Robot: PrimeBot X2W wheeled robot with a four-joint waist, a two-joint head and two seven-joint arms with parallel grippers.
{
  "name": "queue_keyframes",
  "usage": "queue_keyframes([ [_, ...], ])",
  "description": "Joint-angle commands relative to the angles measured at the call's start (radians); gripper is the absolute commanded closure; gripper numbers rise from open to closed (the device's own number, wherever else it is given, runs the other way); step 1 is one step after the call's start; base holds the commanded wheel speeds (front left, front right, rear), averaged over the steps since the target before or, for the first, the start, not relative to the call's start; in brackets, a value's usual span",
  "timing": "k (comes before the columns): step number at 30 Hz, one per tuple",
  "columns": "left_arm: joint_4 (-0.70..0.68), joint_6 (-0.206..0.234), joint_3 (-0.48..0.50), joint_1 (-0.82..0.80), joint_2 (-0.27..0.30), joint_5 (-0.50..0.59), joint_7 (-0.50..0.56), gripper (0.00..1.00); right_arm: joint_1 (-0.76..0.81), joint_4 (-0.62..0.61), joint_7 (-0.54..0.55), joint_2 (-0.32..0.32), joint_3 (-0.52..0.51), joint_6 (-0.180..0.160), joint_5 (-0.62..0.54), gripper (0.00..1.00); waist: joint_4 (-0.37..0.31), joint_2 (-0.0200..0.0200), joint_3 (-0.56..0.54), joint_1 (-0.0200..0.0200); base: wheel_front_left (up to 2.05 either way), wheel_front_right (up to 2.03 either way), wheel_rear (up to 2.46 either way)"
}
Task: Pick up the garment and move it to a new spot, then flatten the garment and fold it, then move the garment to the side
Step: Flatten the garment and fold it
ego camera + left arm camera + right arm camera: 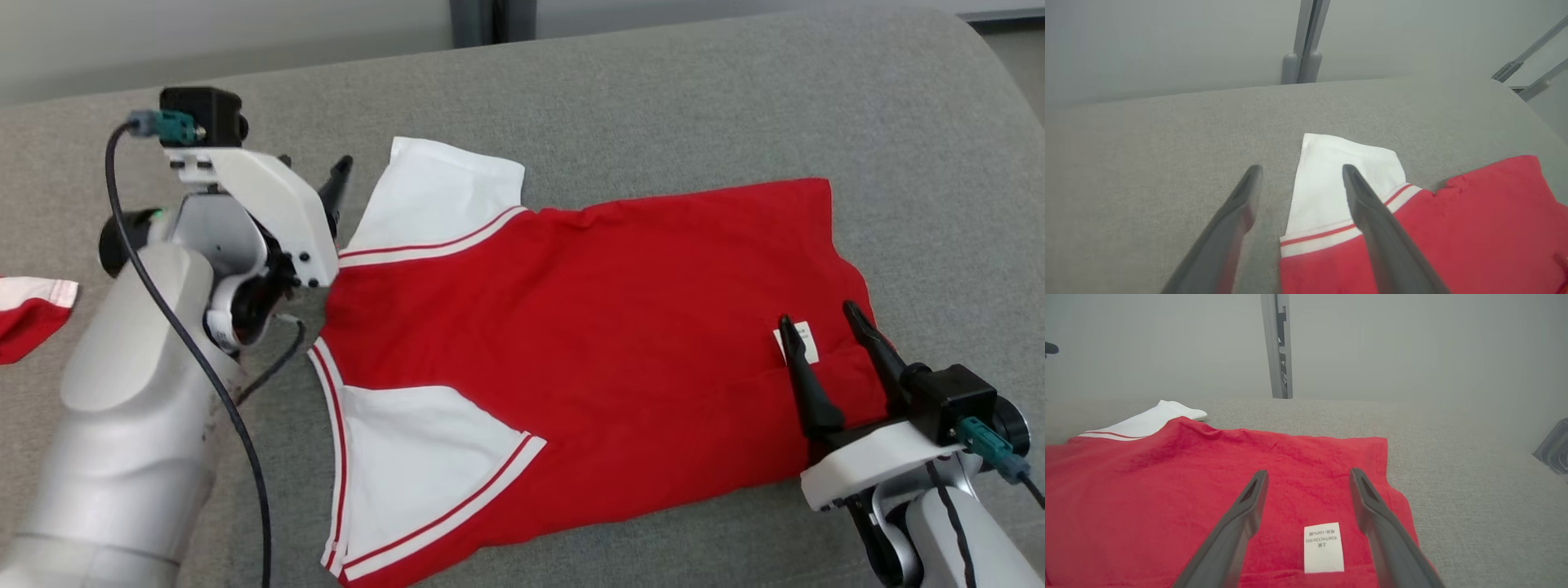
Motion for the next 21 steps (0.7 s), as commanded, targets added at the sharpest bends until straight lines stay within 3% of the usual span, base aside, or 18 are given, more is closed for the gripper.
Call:
queue_keyframes([
  [1,0.015,-0.001,0.0,-0.022,0.006,0.002,0.009,0.0,-0.014,-0.003,-0.004,-0.003,-0.001,0.0,0.006,0.0,-0.037,0.0,0.047,0.0,0.0,0.0,0.0],
  [9,0.235,0.004,-0.034,-0.277,0.016,0.035,0.147,0.0,-0.087,-0.007,-0.004,0.011,0.04,0.0,0.027,0.0,-0.097,0.0,0.152,0.0,0.0,0.0,0.0],
  [21,0.397,0.001,-0.067,-0.467,0.031,0.061,0.235,0.0,-0.141,-0.013,-0.004,0.033,0.07,0.0,0.035,0.0,-0.155,0.0,0.253,0.0,0.0,0.0,0.0],
])
